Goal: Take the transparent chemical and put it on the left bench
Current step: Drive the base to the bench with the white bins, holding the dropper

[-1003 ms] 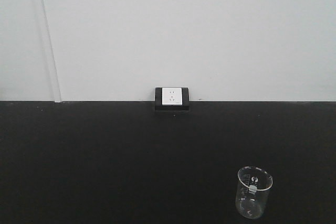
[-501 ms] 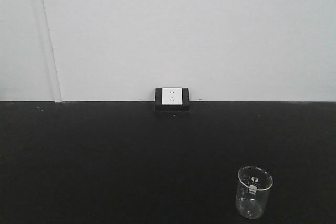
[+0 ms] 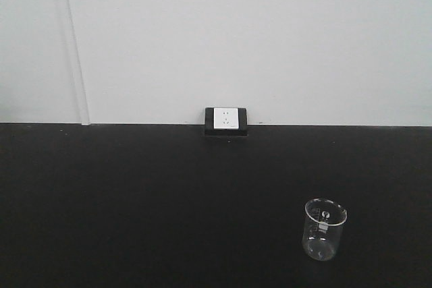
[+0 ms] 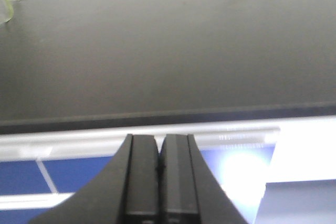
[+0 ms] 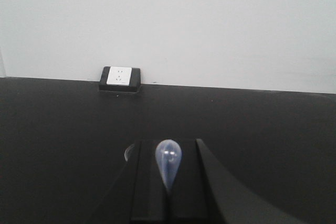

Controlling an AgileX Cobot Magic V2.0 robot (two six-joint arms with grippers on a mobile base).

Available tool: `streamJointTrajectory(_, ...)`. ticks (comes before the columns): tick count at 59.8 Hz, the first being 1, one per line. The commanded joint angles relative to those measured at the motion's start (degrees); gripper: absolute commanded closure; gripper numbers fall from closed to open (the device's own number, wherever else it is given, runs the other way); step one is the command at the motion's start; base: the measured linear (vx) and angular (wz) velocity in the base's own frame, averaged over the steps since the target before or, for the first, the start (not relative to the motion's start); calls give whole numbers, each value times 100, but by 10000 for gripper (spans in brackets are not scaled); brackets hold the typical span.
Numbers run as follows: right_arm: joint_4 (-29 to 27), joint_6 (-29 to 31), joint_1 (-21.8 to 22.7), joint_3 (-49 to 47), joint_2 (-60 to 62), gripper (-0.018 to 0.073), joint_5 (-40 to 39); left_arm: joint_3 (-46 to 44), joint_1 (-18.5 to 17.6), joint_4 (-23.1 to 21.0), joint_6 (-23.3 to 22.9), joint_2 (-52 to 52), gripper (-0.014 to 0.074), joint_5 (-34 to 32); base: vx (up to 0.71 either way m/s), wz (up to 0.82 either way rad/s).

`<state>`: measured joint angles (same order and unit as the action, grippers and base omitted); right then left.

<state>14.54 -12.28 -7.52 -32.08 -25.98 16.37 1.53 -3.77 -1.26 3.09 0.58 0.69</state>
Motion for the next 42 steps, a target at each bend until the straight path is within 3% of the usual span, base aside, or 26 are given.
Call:
streamJointTrajectory(1, 38, 17, 28, -168, -33, 564, -457, 93, -10, -4, -45, 110, 600, -449, -24, 8)
streamJointTrajectory(42, 38, 18, 28, -168, -33, 564, -452, 93, -10, -4, -45, 110, 600, -449, -28, 12)
